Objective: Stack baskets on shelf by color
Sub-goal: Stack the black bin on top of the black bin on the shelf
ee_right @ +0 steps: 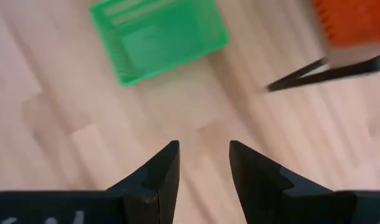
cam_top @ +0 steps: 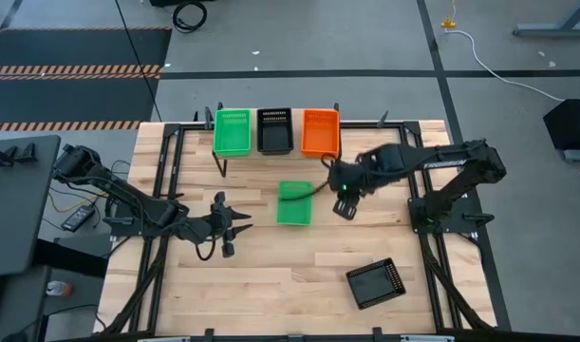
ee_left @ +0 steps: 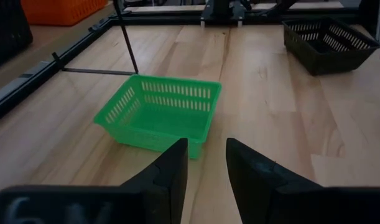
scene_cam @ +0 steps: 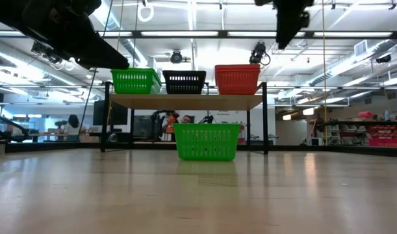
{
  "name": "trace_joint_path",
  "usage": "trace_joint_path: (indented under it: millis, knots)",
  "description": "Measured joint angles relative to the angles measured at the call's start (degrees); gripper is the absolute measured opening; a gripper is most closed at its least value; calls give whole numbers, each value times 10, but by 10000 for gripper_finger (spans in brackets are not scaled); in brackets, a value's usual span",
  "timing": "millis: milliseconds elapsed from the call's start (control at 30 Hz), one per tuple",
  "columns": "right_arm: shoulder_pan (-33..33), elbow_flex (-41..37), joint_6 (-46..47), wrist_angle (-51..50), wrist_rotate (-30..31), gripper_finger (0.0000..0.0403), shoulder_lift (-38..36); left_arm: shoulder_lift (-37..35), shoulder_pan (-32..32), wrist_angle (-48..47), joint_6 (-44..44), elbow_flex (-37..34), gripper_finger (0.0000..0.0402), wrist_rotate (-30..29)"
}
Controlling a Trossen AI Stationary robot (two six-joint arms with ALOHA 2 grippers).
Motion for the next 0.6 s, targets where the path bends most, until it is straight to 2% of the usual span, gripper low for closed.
trace_joint_path:
  millis: [333,600]
  knots:
    - [81,-31,211,1,-6,146,6,0,0,8,1,0,117,2]
    - [156,-75,367,60,-41,146,30,0,1,19,30,0,117,86]
